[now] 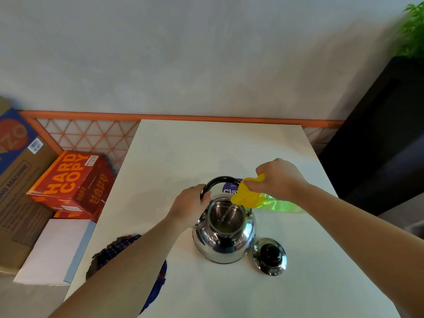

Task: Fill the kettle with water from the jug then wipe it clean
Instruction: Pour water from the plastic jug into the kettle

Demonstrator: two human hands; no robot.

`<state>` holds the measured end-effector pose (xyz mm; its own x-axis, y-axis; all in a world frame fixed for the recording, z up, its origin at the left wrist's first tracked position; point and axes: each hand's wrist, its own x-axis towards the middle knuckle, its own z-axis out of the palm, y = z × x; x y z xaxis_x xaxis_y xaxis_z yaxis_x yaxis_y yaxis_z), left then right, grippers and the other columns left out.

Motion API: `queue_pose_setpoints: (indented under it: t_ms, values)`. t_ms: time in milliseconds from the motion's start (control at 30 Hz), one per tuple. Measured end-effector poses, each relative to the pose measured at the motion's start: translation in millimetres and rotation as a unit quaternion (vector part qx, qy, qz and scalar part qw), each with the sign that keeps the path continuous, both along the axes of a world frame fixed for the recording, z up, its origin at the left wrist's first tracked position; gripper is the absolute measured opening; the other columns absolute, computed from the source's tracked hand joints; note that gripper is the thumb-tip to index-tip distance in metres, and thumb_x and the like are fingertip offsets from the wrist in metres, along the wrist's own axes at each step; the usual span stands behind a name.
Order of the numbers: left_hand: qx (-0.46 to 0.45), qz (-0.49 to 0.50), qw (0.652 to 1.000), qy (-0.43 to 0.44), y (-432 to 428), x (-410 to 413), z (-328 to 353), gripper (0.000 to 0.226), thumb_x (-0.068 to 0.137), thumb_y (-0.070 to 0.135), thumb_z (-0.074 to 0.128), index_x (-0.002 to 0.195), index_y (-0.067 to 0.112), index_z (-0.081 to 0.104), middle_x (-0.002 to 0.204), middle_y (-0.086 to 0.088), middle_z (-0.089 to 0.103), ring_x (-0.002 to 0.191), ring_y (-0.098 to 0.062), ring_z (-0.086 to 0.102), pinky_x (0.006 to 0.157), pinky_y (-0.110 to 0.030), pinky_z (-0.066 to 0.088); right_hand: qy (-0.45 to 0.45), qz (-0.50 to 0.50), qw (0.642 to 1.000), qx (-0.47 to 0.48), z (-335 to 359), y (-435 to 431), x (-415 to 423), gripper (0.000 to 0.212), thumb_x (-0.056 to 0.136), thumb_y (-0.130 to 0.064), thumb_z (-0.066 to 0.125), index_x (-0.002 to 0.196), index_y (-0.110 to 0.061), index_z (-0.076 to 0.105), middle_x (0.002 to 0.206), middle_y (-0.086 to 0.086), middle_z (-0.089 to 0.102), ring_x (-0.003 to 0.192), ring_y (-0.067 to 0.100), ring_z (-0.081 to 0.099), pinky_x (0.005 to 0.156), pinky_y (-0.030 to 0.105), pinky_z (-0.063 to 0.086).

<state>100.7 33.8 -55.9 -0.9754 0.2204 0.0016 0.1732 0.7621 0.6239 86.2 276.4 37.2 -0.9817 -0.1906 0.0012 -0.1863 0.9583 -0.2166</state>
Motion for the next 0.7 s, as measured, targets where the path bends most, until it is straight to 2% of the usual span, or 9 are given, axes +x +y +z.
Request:
queue_pose_setpoints:
  t_ms: [100, 267, 533, 700]
  values:
    - [0.001, -0.002, 1.0, 0.001, 0.0, 0.3, 0.6, 0.026, 0.098, 0.036, 0.039, 0.103, 0.019, 0.059, 0.073, 0.006, 0.058, 0.064, -0.007, 0.053, 0.054, -0.021, 0.033, 0.005, 0.0, 1.0, -0.006, 0.4, -0.9, 0.6, 0.048, 0.073, -0.065, 0.058, 0.05, -0.029, 0.037, 0.046, -0.005, 0.04, 0.048, 0.007, 0.038, 0.045, 0.025, 0.023]
    - [0.003, -0.001, 1.0, -0.001, 0.8, 0.8, 2.7, 0.026, 0.098, 0.034, 0.04, 0.099, 0.018, 0.059, 0.071, 0.005, 0.057, 0.063, -0.008, 0.053, 0.054, -0.021, 0.032, 0.003, -0.005, 1.0, -0.002, 1.2, -1.3, 2.1, 0.047, 0.073, -0.065, 0.057, 0.052, -0.026, 0.043, 0.046, -0.004, 0.043, 0.048, 0.008, 0.041, 0.046, 0.025, 0.027]
    - [0.007, -0.004, 1.0, -0.006, 0.4, 1.1, 3.1, 0.026, 0.098, 0.034, 0.04, 0.1, 0.017, 0.06, 0.075, 0.001, 0.061, 0.067, -0.013, 0.056, 0.058, -0.026, 0.037, -0.002, -0.009, 1.0, -0.008, 2.5, -3.0, 4.9, 0.048, 0.073, -0.065, 0.057, 0.051, -0.026, 0.04, 0.048, -0.004, 0.042, 0.05, 0.012, 0.041, 0.045, 0.026, 0.025]
    - [0.006, -0.002, 1.0, -0.001, 0.5, 0.4, 1.4, 0.026, 0.098, 0.035, 0.04, 0.102, 0.018, 0.06, 0.077, 0.002, 0.061, 0.068, -0.011, 0.056, 0.058, -0.024, 0.037, 0.005, -0.006, 1.0, -0.003, 1.8, -3.7, 5.5, 0.051, 0.074, -0.064, 0.056, 0.051, -0.022, 0.041, 0.047, -0.003, 0.041, 0.048, 0.012, 0.039, 0.045, 0.026, 0.025]
